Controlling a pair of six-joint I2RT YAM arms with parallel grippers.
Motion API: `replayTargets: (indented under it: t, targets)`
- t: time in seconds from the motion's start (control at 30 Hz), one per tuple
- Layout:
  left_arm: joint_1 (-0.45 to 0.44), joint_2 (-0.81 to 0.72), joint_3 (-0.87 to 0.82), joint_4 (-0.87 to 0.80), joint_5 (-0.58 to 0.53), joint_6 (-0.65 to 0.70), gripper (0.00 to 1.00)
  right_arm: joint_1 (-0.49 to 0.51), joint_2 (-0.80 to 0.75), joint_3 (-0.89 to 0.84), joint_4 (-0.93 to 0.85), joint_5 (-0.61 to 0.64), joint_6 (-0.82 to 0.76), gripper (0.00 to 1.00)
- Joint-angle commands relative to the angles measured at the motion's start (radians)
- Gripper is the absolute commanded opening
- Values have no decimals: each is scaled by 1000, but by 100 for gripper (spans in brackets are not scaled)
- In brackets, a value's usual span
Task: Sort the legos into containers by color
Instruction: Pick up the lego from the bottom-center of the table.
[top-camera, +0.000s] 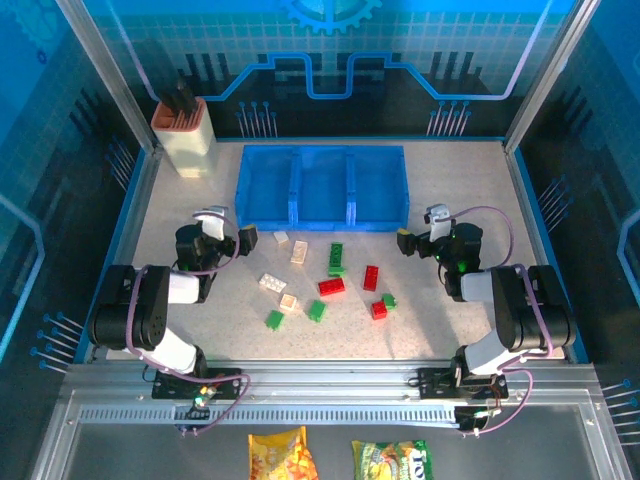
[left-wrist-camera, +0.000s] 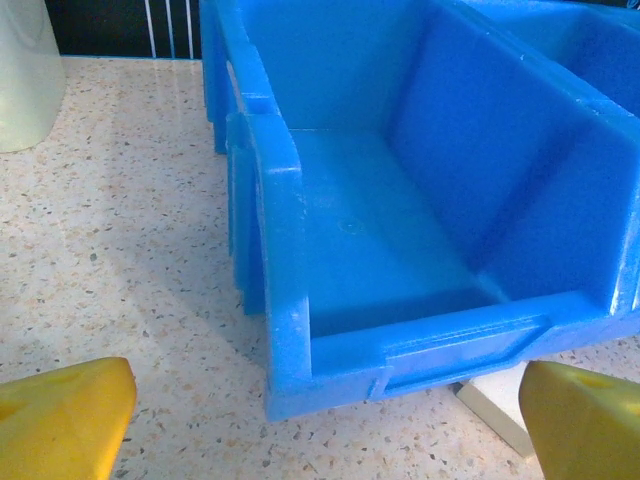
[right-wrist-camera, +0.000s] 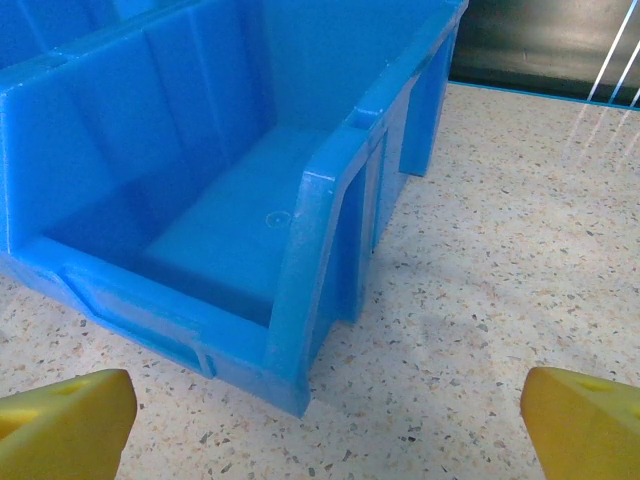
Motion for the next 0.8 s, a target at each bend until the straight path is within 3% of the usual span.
replayTargets:
  t: [0.0,0.3,0.5,0.77]
  targets:
    - [6,3,-4,33,-16,-3,99,-16,0,-5,38,-13,0,100]
    - [7,3,-6,32,-15,-3,99,-16,0,-5,38,-11,1,100]
    - [7,-8,-11,33,-18,-1,99,10,-8,-9,38,74,-2,100]
    - [0,-169,-13,-109,-83,-24,99,40,-141,7,-118,160,-2,100]
